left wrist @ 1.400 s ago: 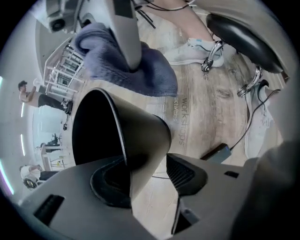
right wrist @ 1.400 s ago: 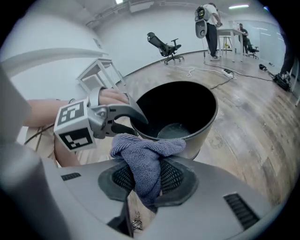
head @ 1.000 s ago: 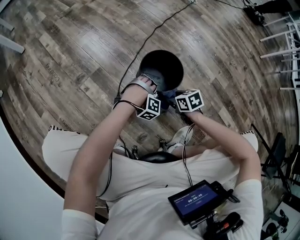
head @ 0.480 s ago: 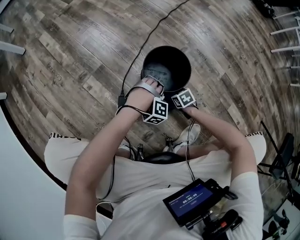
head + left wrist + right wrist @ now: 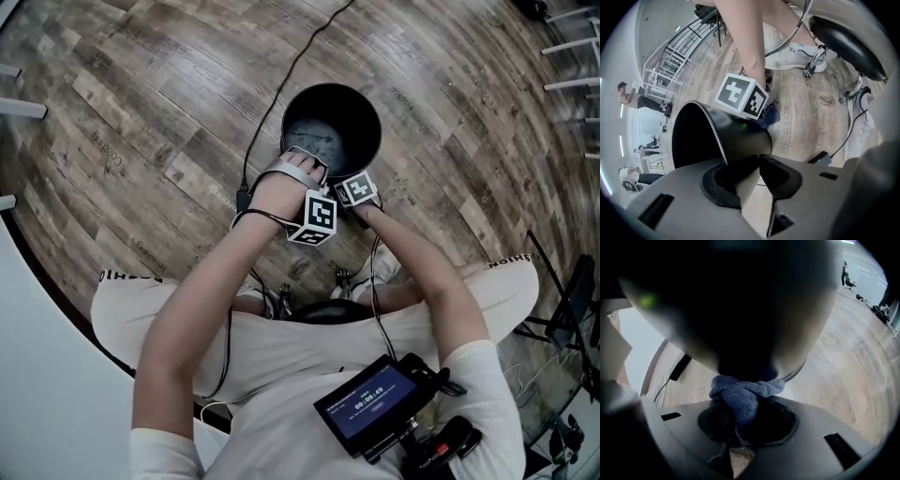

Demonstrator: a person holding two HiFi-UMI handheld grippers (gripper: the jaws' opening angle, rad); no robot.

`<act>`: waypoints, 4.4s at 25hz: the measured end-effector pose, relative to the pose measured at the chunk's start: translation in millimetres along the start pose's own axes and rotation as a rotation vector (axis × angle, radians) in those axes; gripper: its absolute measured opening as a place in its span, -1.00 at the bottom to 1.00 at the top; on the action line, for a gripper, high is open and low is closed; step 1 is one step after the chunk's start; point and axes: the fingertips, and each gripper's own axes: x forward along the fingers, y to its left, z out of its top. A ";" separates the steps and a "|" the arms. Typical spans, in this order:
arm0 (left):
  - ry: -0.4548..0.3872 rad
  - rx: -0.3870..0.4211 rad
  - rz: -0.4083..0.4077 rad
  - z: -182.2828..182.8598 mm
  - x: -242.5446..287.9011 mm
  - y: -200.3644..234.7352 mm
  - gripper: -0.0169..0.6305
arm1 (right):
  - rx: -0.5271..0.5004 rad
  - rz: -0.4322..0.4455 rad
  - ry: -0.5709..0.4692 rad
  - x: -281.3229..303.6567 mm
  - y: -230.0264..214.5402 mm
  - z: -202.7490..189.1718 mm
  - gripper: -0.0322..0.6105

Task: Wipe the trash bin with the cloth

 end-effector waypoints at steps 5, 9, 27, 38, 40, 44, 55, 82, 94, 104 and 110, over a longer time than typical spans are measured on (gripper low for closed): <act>-0.053 -0.032 -0.026 7.6 -3.0 -5.2 -0.48 | 0.030 0.027 0.016 -35.3 7.5 -10.5 -0.60; -0.064 -0.050 -0.018 1.9 -7.6 -4.2 -0.32 | -0.026 0.069 0.009 -82.6 24.7 -3.5 -0.60; 0.067 0.038 0.056 -25.8 -3.5 0.0 -0.52 | 0.009 0.150 -0.211 -200.0 89.7 73.5 -0.60; 0.048 0.018 0.048 -6.9 -6.8 2.0 -0.56 | -0.060 0.090 -0.131 -110.6 49.5 41.4 -0.59; 0.048 0.006 0.043 -4.7 -6.7 4.0 -0.56 | -0.075 0.080 -0.113 -89.5 38.7 34.4 -0.59; 0.056 -0.020 0.034 -5.0 -7.3 2.9 -0.56 | -0.100 0.057 -0.072 -46.2 24.3 21.6 -0.59; 0.029 -0.081 0.046 5.4 -5.2 7.1 -0.56 | -0.068 0.030 0.011 -6.9 5.1 -1.2 -0.60; 0.091 0.018 0.068 -27.7 -3.2 2.7 -0.50 | -0.013 0.139 -0.185 -192.6 78.7 67.9 -0.60; 0.094 -0.039 0.061 -7.5 -8.9 5.8 -0.55 | -0.014 0.159 -0.130 -68.1 42.5 30.6 -0.59; 0.084 -0.125 0.039 10.6 -9.6 7.0 -0.56 | -0.010 0.126 -0.071 5.0 17.5 1.8 -0.60; 0.003 -0.200 0.017 19.3 -10.3 6.4 -0.54 | 0.116 0.101 -0.060 -12.6 15.7 -8.7 -0.60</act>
